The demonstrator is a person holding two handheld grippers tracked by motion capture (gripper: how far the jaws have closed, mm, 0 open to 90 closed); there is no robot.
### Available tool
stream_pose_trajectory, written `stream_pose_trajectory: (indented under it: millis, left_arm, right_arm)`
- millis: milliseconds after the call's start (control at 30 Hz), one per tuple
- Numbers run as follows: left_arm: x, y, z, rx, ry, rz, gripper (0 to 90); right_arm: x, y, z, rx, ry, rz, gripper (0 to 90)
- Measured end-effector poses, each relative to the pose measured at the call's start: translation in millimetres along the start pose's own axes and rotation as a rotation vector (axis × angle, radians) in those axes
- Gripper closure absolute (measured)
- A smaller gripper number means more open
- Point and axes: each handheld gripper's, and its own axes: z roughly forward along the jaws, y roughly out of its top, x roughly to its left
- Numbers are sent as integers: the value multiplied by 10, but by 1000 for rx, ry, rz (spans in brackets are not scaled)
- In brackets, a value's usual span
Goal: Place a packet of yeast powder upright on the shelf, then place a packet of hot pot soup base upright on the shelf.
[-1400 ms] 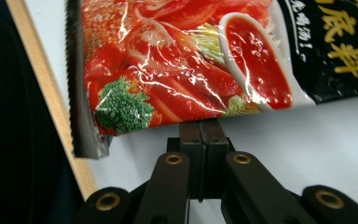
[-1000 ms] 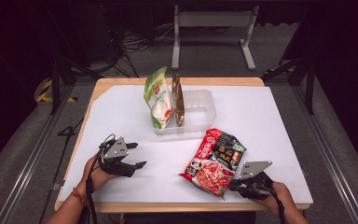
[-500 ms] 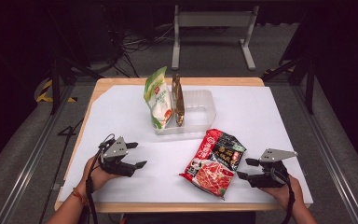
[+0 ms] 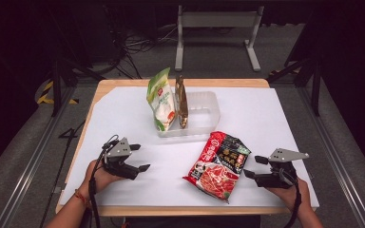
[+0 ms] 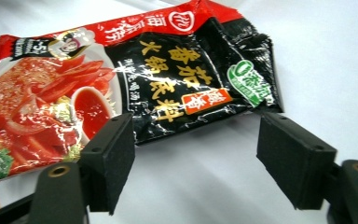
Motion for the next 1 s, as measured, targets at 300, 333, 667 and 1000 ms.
stream_pose_trajectory:
  millis: [300, 333, 667, 1000]
  left_arm:
    - [10, 12, 3, -11, 22, -13, 134]
    - [14, 13, 6, -8, 23, -11, 133]
    - [-24, 27, -12, -5, 41, 4, 137]
    - [-28, 30, -29, -15, 38, 4, 149]
  right_arm:
    - [-56, -21, -23, -10, -13, 32, 235]
    - [-69, -23, -20, -11, -14, 34, 236]
    - [-170, 25, -3, -23, -16, 69, 237]
    - [-330, 339, 42, -22, -31, 41, 271]
